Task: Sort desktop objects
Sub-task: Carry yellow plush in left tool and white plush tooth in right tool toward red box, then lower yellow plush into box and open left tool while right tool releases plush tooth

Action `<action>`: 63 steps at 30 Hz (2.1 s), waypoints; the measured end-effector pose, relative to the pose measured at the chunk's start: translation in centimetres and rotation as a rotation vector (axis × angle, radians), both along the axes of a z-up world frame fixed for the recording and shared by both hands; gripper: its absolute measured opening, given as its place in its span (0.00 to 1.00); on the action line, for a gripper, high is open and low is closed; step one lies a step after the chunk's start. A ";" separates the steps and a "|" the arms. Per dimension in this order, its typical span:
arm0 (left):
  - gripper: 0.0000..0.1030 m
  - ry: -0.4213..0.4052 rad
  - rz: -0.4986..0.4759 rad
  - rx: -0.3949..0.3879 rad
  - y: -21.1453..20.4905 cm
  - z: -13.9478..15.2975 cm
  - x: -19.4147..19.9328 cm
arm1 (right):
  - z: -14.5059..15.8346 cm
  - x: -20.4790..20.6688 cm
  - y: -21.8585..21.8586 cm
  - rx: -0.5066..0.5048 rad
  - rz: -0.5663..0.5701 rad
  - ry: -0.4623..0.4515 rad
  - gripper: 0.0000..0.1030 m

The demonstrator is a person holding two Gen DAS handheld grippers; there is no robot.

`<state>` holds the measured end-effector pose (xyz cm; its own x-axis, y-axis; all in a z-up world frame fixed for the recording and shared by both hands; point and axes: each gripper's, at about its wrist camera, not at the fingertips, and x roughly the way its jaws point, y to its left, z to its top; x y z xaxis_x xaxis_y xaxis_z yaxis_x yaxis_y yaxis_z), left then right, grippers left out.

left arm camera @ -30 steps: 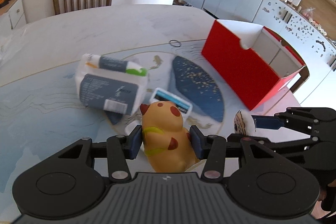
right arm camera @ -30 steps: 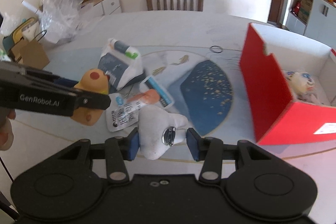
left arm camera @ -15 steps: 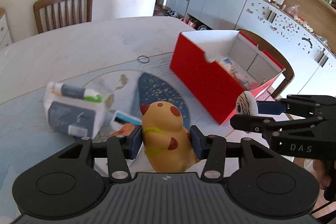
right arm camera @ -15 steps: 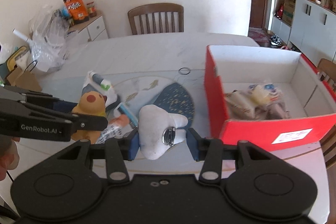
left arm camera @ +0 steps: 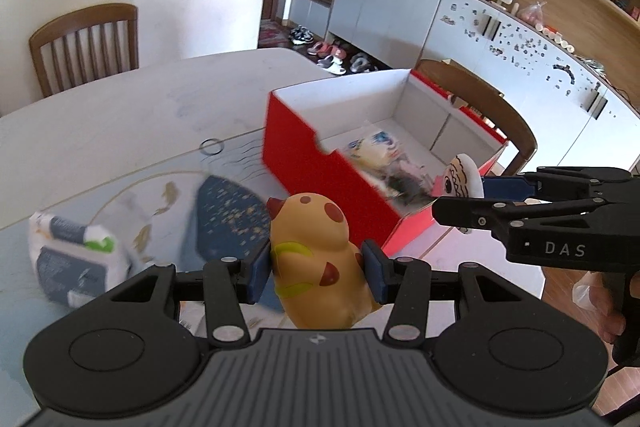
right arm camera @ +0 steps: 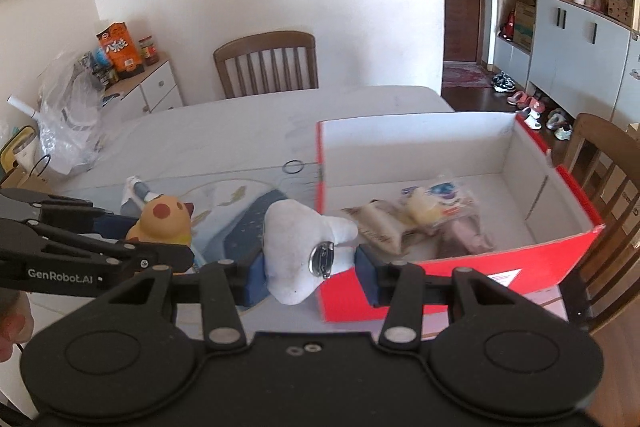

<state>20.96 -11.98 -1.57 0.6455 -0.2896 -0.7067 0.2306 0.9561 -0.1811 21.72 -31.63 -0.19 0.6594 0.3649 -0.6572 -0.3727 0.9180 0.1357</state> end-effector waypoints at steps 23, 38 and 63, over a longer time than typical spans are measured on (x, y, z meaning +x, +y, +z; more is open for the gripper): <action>0.46 -0.012 -0.115 0.061 -11.4 0.7 7.7 | -0.1 6.7 -9.5 0.003 -0.069 -0.029 0.45; 0.46 0.089 -0.140 0.171 -15.6 -2.4 13.4 | -3.8 12.2 -10.6 -0.028 -0.066 0.067 0.45; 0.47 0.213 -0.177 0.285 -17.4 -7.0 17.3 | -8.6 18.5 -10.2 -0.108 -0.023 0.267 0.45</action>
<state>38.27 -29.39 -8.60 0.4338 -0.1565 -0.8873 0.3821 0.9238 0.0239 40.22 -41.78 -8.75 0.4650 0.2704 -0.8430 -0.3163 0.9401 0.1271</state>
